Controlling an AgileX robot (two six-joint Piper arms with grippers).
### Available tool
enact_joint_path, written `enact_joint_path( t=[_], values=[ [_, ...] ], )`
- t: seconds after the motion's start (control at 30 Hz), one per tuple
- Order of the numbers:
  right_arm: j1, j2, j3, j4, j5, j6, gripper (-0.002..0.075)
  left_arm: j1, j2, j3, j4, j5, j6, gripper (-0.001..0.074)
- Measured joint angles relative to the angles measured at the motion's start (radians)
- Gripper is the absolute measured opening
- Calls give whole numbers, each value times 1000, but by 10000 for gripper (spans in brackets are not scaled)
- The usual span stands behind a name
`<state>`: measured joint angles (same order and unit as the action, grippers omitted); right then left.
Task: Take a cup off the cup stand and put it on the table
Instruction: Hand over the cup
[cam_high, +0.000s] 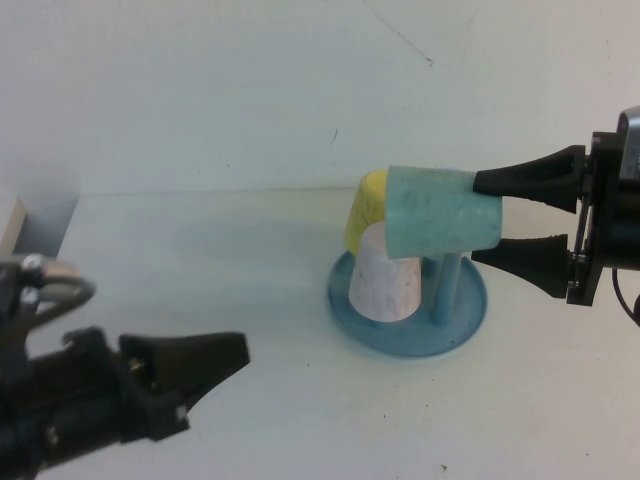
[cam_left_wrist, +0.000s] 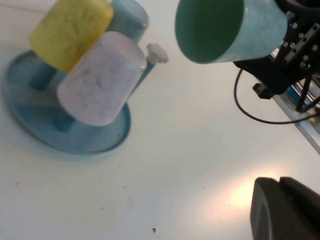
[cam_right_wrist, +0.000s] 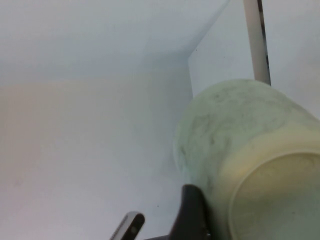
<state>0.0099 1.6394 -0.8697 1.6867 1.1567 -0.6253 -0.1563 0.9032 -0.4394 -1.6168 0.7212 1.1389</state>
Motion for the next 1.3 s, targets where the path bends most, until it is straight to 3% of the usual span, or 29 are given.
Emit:
enact_joint_path(
  t=[0.2, 0.5, 0.77, 1.03, 1.3],
  values=[
    [0, 0, 0, 0, 0, 0, 549, 0, 406, -203, -55, 339, 296, 40],
    [0, 0, 0, 0, 0, 0, 549, -21, 817, -486, -63, 421, 151, 193],
    [0, 0, 0, 0, 0, -3, 549, -21, 814, -533, -63, 426, 145, 240],
    [0, 0, 0, 0, 0, -5, 549, -111, 795, -611, -63, 432, 213, 533],
    [0, 0, 0, 11, 9, -9, 549, -188, 795, -727, -50, 389, 240, 507]
  ],
)
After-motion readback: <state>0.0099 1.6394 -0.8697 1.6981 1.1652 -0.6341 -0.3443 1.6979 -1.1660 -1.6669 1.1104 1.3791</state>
